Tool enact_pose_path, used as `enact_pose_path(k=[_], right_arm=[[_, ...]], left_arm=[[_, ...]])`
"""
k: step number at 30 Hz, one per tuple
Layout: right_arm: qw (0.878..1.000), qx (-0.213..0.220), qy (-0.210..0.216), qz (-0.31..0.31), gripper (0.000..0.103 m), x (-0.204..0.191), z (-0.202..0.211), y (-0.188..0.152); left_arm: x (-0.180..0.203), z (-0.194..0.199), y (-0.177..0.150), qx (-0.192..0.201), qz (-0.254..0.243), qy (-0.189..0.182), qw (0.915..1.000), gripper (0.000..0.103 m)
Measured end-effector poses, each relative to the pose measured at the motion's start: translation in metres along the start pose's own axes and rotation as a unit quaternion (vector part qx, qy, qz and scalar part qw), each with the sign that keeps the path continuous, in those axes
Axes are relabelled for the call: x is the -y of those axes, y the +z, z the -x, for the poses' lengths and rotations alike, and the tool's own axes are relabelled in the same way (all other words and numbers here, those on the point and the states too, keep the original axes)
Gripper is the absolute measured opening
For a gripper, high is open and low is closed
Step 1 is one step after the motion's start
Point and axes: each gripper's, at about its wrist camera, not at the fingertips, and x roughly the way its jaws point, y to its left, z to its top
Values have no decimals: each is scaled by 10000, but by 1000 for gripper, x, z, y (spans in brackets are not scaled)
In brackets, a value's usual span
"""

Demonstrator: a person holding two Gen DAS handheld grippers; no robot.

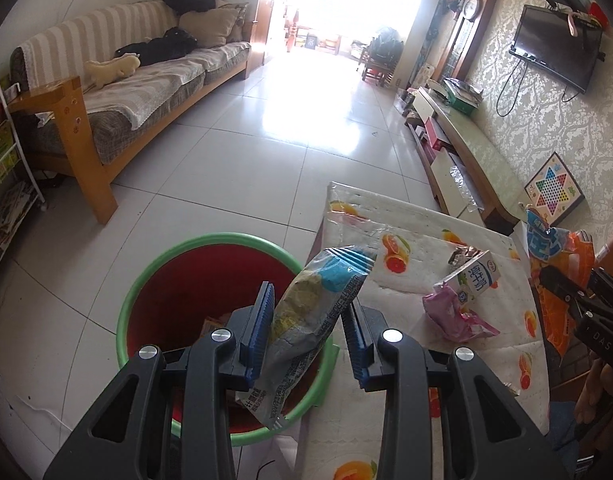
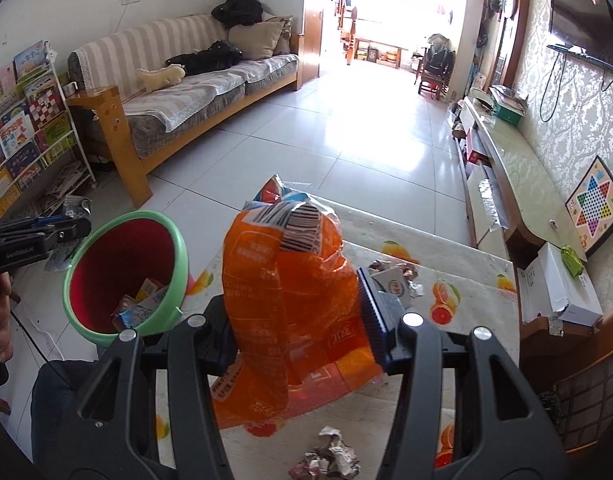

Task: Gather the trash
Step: 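Carry the wrapper and orange bag over the red bin and release both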

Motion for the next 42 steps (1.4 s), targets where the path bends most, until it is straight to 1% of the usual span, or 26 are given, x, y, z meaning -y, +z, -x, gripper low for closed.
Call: enact_pose_path(k=[5, 9, 10, 11, 12, 13, 14, 15, 16, 18, 20, 23, 27, 33, 38, 42], right_arm=[[9993, -10, 290, 217, 50, -37, -10, 9], [9981, -65, 480, 391, 50, -63, -21, 12], [9977, -84, 516, 434, 50, -69, -24, 12], [9973, -103, 549, 471, 50, -75, -27, 14], [9970, -123, 582, 501, 50, -79, -29, 14], [9967, -131, 604, 527, 50, -83, -31, 15], [9965, -129, 618, 542, 50, -85, -32, 15], [9964, -126, 628, 554, 50, -87, -33, 16], [9963, -128, 637, 564, 50, -88, -34, 17], [9960, -139, 664, 575, 50, -91, -37, 19], [9956, -140, 692, 609, 50, -95, -38, 19], [9949, -157, 766, 640, 50, -105, -42, 20], [9931, -162, 912, 718, 50, -120, -47, 22], [9889, -114, 1179, 894, 50, -153, -53, 30], [9851, -130, 1354, 1054, 50, -181, -62, 35], [9827, -194, 1449, 1141, 51, -195, -71, 35]], left_arm=[[-33, -7, -1, -60, 233, 147, 9996, 34], [-46, -14, -3, -97, 347, 199, 9992, 35], [-48, -17, -3, -112, 372, 223, 9990, 46], [-50, -19, -4, -120, 411, 244, 9988, 64], [-52, -20, -5, -101, 468, 227, 9986, 70], [-55, -21, -6, -76, 534, 187, 9984, 75], [-57, -21, -6, -56, 581, 161, 9982, 78], [-59, -22, -6, -43, 607, 176, 9980, 80], [-61, -22, -7, -27, 622, 213, 9978, 84], [-64, -20, -7, 35, 661, 281, 9974, 87], [-65, -17, -8, 88, 652, 436, 9969, 91], [-68, -9, -9, 208, 531, 741, 9956, 94], [-75, 6, -11, 346, 508, 975, 9933, 95], [-96, 27, -13, 514, 780, 1127, 9892, 95], [-108, 37, -18, 585, 860, 1224, 9870, 95], [-118, 43, -21, 640, 945, 1302, 9849, 95]])
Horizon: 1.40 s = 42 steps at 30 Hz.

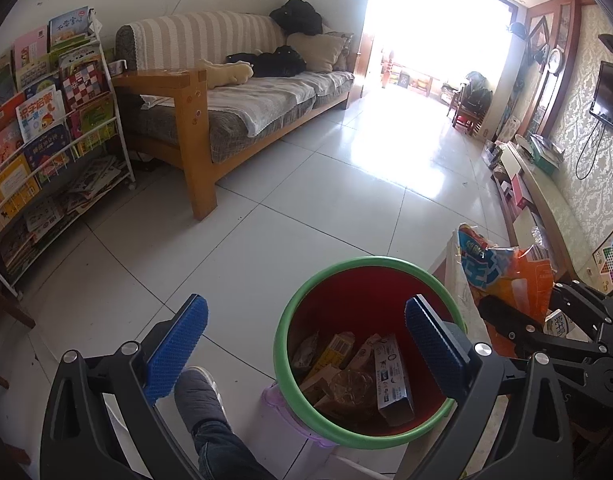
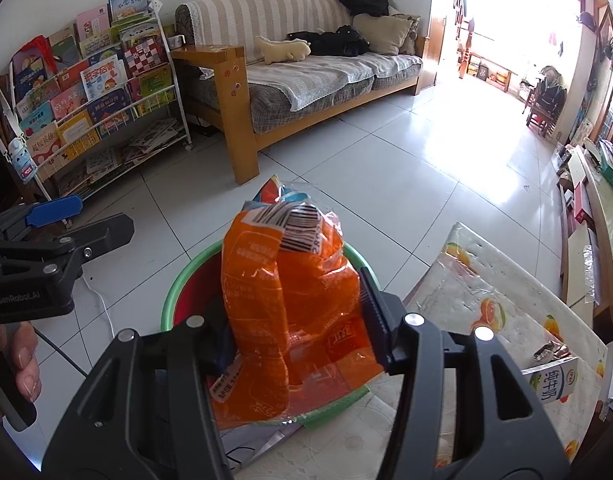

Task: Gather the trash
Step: 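Carry the wrapper and orange bag over the red bin and release both, then grasp the crumpled silver foil ball with the right gripper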

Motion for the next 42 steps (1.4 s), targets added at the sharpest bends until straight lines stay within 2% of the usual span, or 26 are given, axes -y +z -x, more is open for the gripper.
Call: enact_pose_path(k=[4, 6, 11, 14, 22, 29, 34, 42], right_arm=[[9999, -82, 50, 74, 53, -8, -10, 3], [9999, -115, 54, 94, 58, -10, -12, 4], [9999, -16, -85, 109, 88, -10, -8, 5], [9998, 18, -136, 112, 93, -7, -5, 5], [9995, 112, -278, -11, 96, 8, 13, 3], [9980, 227, -537, -249, 98, 38, 49, -16], [9945, 196, -877, -530, 98, 72, 83, -52], [9827, -110, -1485, -1103, 98, 132, 128, -132]], left_arm=[[-6, 3, -2, 24, 56, 41, 10000, 95], [-7, 4, -1, 42, 65, 39, 10000, 95], [-8, 5, -1, 54, 95, 10, 9999, 95], [-6, 4, -1, 27, 89, -12, 10000, 95], [10, 11, -1, 41, -10, -93, 9999, 95], [42, 15, -3, -130, -253, -362, 9989, 95], [91, 22, -14, -229, -594, -731, 9953, 95], [170, 34, -42, -427, -1202, -1294, 9833, 95]])
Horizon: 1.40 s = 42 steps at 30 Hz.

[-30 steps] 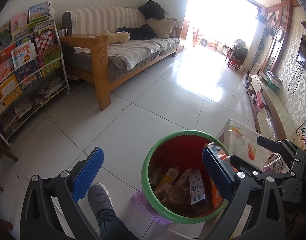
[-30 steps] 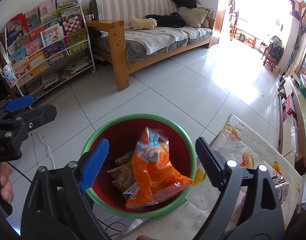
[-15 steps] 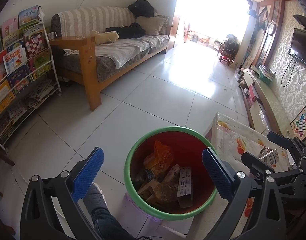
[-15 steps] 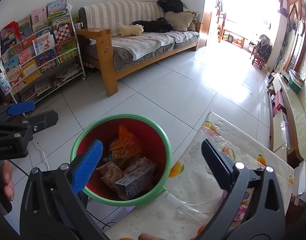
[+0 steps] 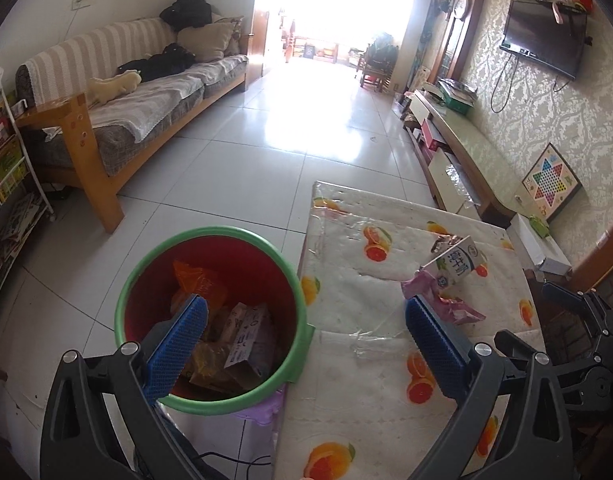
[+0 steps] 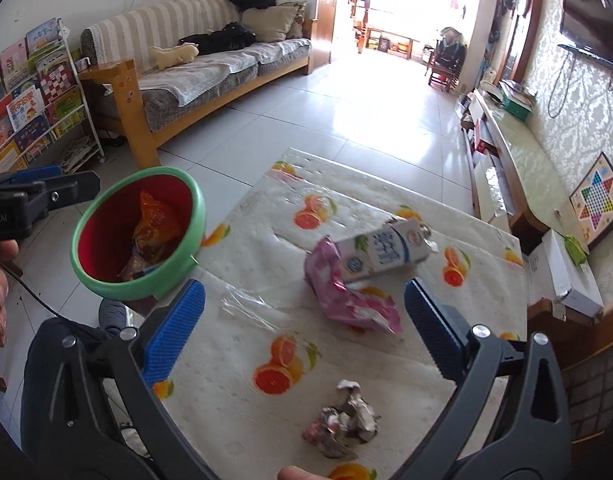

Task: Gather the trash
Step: 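Grasp the crumpled silver foil ball with the right gripper, then grasp the pink wrapper with the left gripper while the right lifts the foil ball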

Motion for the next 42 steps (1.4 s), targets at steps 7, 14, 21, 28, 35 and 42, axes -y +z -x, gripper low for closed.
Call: enact_pose_path(k=[7, 14, 21, 28, 35, 42], right_arm=[[9983, -215, -246, -491, 98, 52, 18, -52], [9953, -543, -18, -805, 98, 61, 9, -89], [9919, -1001, 21, -786, 98, 48, -31, -112], [9906, -1229, -33, -602, 94, 35, -60, -120], [9874, -1485, 72, -542, 58, 34, -74, -127], [9882, -1399, 125, -610, 47, 45, -62, -125]], left_arm=[[49, -7, -13, -200, -277, -269, 9991, 95], [73, -12, -24, -377, -422, -385, 9977, 95], [77, -9, -29, -439, -548, -303, 9971, 95], [64, -7, -33, -484, -446, -211, 9976, 95], [68, -14, -36, -561, -477, -239, 9970, 95], [91, -32, -33, -689, -570, -431, 9951, 95]])
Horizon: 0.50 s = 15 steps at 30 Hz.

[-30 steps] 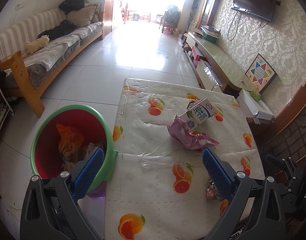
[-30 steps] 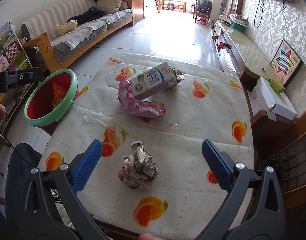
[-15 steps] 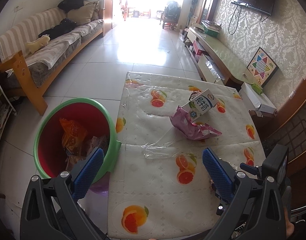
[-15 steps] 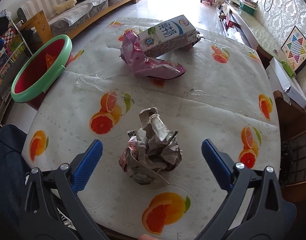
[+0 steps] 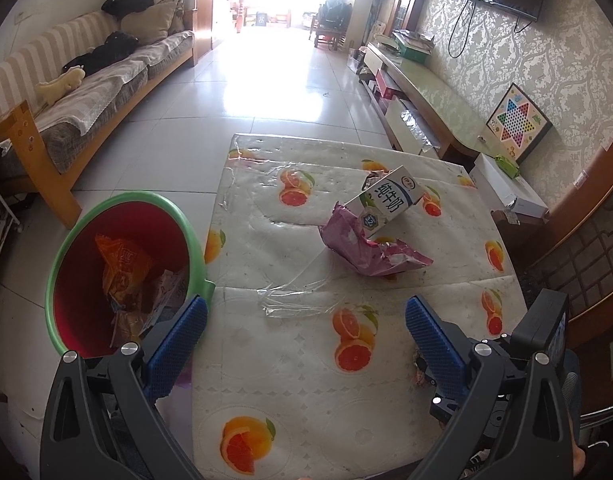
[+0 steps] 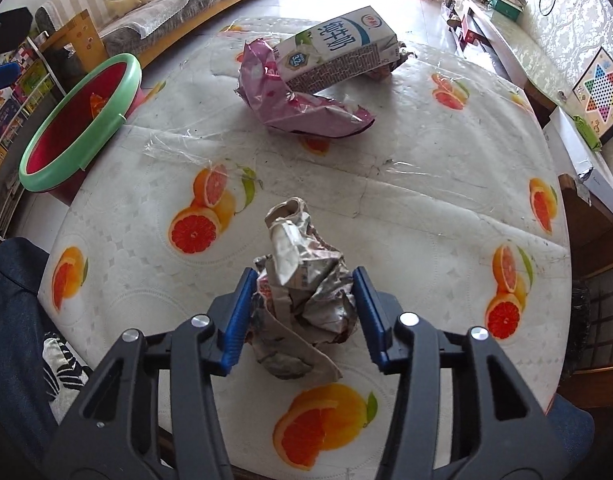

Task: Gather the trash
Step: 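Grasp the pink wrapper with the left gripper while the right lifts the foil ball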

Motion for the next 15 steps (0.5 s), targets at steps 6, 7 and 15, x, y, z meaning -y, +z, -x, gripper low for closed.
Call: enact_pose_path(k=[6, 7, 15], right_arm=[[9996, 218, -78, -190, 47, 23, 20, 4], [9994, 253, -87, -233, 47, 27, 24, 4], [9975, 469, -172, -492, 47, 57, 40, 7]], left_arm=[[21, -26, 7, -174, -64, -198, 9996, 95], [25, -30, 9, -200, -77, -241, 9995, 95], [50, -78, 20, -520, 63, -394, 9979, 95]])
